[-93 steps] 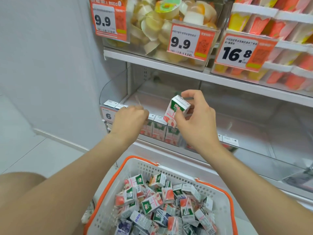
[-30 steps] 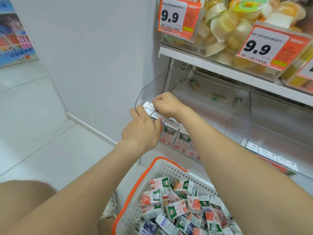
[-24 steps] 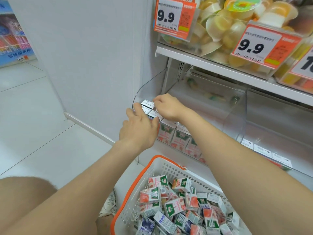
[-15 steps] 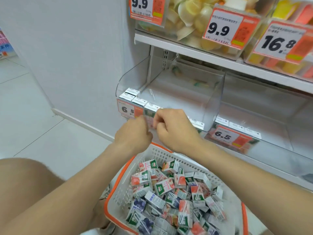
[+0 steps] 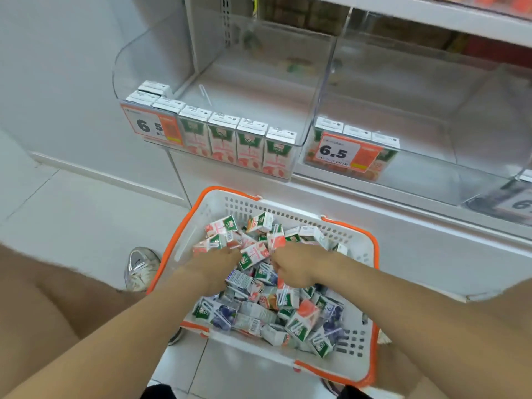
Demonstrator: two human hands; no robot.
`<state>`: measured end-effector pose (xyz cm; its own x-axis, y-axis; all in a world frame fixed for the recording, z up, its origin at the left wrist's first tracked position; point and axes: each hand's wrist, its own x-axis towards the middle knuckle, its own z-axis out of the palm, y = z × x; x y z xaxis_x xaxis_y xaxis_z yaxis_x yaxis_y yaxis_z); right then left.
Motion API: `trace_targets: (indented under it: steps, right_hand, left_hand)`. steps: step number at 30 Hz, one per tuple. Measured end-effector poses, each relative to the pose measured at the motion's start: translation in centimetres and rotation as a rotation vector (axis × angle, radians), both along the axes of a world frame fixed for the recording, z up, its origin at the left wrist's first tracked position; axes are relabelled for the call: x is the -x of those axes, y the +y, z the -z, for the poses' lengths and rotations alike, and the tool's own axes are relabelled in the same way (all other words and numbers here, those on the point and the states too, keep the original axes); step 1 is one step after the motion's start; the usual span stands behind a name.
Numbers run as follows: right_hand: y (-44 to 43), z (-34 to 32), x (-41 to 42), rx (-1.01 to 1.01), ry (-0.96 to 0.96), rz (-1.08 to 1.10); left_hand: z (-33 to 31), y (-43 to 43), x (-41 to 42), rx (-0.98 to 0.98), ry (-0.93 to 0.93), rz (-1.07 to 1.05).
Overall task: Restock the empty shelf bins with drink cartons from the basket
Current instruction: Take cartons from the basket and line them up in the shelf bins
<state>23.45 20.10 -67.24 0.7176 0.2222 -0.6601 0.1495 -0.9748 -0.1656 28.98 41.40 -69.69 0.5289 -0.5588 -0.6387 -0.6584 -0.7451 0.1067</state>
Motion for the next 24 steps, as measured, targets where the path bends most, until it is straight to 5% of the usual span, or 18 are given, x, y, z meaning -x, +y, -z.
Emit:
trace_targets:
  steps: [10, 20, 24]
  right_hand:
    - [-1.2, 6.7, 6.6, 0.118, 0.089, -0.348]
    - [-0.7, 7.1, 6.5, 0.152, -0.047, -0.242]
    - [-1.1, 4.3, 5.5, -0.130, -0.129, 0.104]
  left_hand:
    - [4.8, -1.2, 0.6, -0.043, -0.204, 0.203]
    - [2.5, -0.6, -2.2, 0.221, 0.168, -0.199]
    - [-0.2, -0.3, -2.4, 0.303, 0.359, -0.403]
